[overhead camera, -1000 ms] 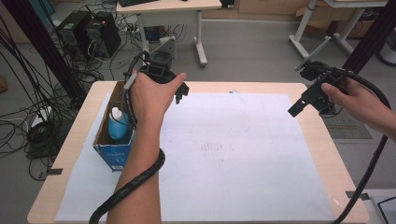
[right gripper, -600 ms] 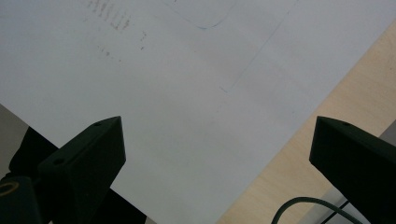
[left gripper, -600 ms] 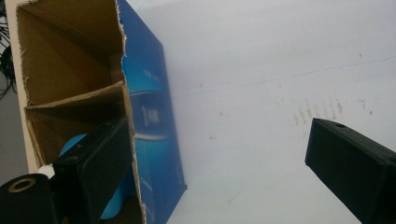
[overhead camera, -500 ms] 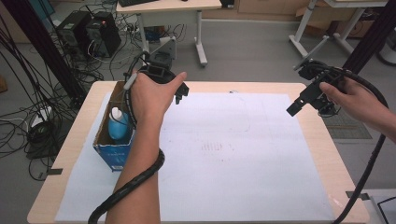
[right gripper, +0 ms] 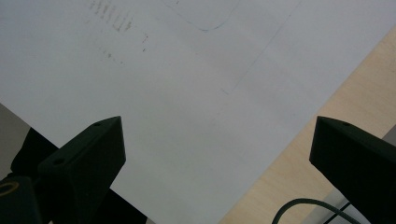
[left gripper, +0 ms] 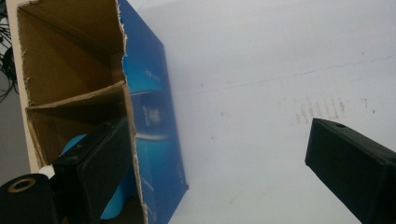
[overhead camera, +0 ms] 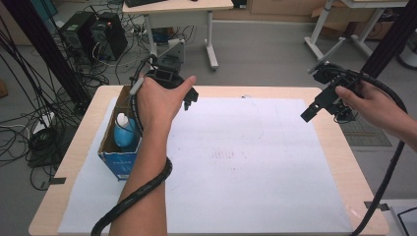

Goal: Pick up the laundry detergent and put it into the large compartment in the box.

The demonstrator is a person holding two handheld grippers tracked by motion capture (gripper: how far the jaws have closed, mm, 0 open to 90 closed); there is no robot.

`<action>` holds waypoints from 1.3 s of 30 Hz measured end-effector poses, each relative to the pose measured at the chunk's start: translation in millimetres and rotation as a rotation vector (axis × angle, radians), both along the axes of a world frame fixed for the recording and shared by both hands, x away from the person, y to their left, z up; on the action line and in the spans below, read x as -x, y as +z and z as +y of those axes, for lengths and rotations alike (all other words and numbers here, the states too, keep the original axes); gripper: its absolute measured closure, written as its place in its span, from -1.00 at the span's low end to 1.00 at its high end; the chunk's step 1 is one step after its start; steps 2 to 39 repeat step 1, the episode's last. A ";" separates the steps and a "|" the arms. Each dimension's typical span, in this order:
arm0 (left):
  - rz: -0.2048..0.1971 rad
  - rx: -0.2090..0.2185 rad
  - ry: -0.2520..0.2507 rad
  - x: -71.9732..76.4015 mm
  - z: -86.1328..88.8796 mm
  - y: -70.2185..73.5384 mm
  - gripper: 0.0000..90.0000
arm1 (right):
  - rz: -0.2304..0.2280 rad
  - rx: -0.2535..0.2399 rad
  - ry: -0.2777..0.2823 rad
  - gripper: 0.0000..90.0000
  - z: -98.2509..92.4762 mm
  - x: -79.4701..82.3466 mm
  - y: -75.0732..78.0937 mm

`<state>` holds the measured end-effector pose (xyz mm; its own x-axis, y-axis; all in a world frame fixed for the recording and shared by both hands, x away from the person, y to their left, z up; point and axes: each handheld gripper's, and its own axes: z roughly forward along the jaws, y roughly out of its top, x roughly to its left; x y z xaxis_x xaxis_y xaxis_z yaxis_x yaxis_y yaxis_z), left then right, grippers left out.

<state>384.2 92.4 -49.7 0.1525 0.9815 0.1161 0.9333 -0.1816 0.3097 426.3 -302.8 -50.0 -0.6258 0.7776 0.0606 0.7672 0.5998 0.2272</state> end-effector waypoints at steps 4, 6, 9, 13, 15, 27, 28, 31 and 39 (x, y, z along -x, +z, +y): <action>0.000 0.001 0.000 -0.1 -0.1 0.2 -0.82 | -0.001 0.002 0.004 -0.92 0.3 -0.1 0.0; 0.000 0.001 0.000 -0.1 -0.1 0.2 -0.82 | -0.001 0.002 0.004 -0.92 0.3 -0.1 0.0; 0.000 0.001 0.000 -0.1 -0.1 0.2 -0.82 | -0.001 0.002 0.004 -0.92 0.3 -0.1 0.0; 0.000 0.001 0.000 -0.1 -0.1 0.2 -0.82 | -0.001 0.002 0.004 -0.92 0.3 -0.1 0.0; 0.000 0.001 0.000 -0.1 -0.1 0.2 -0.82 | -0.001 0.002 0.004 -0.92 0.3 -0.1 0.0; 0.000 0.001 0.000 -0.1 -0.1 0.2 -0.82 | -0.001 0.002 0.004 -0.92 0.3 -0.1 0.0; 0.000 0.001 0.000 -0.1 -0.1 0.2 -0.82 | -0.001 0.002 0.004 -0.92 0.3 -0.1 0.0; 0.000 0.001 0.000 -0.1 -0.1 0.2 -0.82 | -0.001 0.002 0.004 -0.92 0.3 -0.1 0.0; 0.000 0.001 0.000 -0.1 -0.1 0.2 -0.82 | -0.001 0.002 0.004 -0.92 0.3 -0.1 0.0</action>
